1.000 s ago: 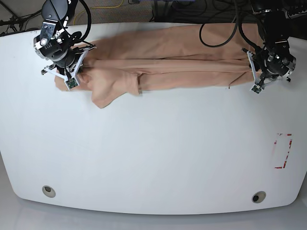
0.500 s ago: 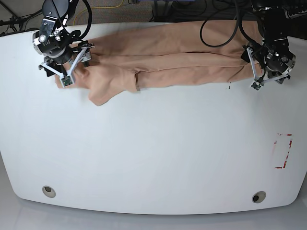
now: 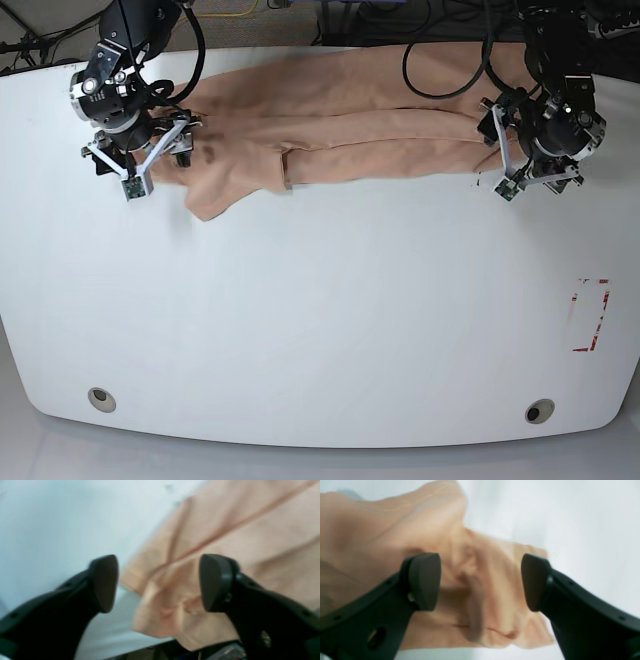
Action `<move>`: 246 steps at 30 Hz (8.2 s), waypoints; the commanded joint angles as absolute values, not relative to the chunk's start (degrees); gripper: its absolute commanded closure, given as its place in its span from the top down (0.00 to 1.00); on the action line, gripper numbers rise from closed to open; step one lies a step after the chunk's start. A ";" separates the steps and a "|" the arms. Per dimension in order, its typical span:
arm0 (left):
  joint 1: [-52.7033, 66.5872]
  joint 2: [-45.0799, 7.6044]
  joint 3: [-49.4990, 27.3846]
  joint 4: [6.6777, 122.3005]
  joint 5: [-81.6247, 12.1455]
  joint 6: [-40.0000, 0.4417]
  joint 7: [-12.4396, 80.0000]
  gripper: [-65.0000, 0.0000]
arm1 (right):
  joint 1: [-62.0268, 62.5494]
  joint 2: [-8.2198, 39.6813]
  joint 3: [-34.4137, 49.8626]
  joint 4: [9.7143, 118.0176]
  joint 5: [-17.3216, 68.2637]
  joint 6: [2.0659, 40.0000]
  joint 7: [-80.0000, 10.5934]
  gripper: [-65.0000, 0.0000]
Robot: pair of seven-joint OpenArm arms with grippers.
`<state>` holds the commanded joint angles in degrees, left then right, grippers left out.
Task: Fold the T-shirt properly
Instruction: 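Lift and fold the hem with both grippers over toward the collar, then lower the folded hem with both grippers and adjust the right gripper's hold, then pull the folded shirt with the right gripper toward its collar end, then drag the shirt end with the left gripper toward the right gripper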
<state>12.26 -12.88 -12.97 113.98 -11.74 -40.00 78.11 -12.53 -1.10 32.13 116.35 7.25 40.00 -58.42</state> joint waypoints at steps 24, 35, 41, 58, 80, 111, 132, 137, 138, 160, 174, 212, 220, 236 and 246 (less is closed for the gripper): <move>20.35 -22.02 -15.96 104.92 -11.47 -40.00 68.44 0.38 | -14.20 4.53 29.76 101.49 6.81 40.00 -51.38 0.28; 15.43 -24.22 -14.37 90.68 -10.77 -40.00 61.05 0.38 | -12.44 8.84 29.85 98.59 6.81 40.00 -50.95 0.28; 13.49 -24.40 -12.35 90.77 -10.51 -40.00 61.14 0.38 | -12.26 8.48 29.67 104.40 6.99 40.00 -51.82 0.28; 13.41 -24.22 -12.18 94.55 -10.42 -40.00 61.23 0.38 | -0.48 5.67 29.32 100.00 6.81 40.00 -56.57 0.81; 13.32 -24.13 -12.26 94.46 -10.42 -40.00 61.23 0.38 | 6.29 2.68 29.32 91.03 7.34 40.00 -56.84 0.84; 13.23 -24.13 -12.26 94.37 -10.42 -40.00 61.23 0.38 | 7.16 3.21 29.41 87.34 7.25 40.00 -55.34 0.69; 13.23 -24.13 -12.18 94.37 -10.42 -40.00 61.23 0.38 | 7.78 -0.92 29.23 86.90 6.90 40.00 -56.13 0.69; 13.23 -24.13 -12.18 94.37 -10.42 -40.00 61.23 0.38 | 8.48 -0.84 29.23 86.20 6.90 40.00 -55.69 0.68; 13.23 -24.22 -12.18 94.37 -10.42 -40.00 61.23 0.38 | 8.57 -0.84 29.23 85.85 6.90 40.00 -55.60 0.68; 13.14 -24.22 -12.18 94.29 -10.33 -40.00 61.14 0.38 | 8.57 0.66 29.67 94.02 7.25 40.00 -59.03 0.00; 13.14 -24.40 -12.18 94.29 -10.33 -40.00 61.14 0.38 | -0.31 0.40 29.76 110.02 7.25 40.00 -67.38 0.00; 13.14 -25.36 -11.82 94.20 -10.33 -40.00 61.05 0.38 | -18.15 -1.45 29.85 115.91 6.99 40.00 -67.65 0.40; 13.14 -25.36 -10.86 94.20 -10.33 -40.00 61.05 0.38 | -18.07 -2.59 33.98 116.70 9.63 40.00 -67.12 0.84; 9.80 -24.84 -12.62 94.46 -16.75 -40.00 61.05 0.52 | -15.43 -0.75 34.42 114.24 17.54 40.00 -60.62 0.65; 7.69 -25.01 -19.74 94.73 -31.69 -40.00 61.23 0.59 | -13.93 -0.48 30.29 108.00 10.86 40.00 -55.78 0.21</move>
<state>7.69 -25.01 -19.74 94.73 -31.69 -40.00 61.23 -13.93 -0.48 30.29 108.00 10.86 40.00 -55.78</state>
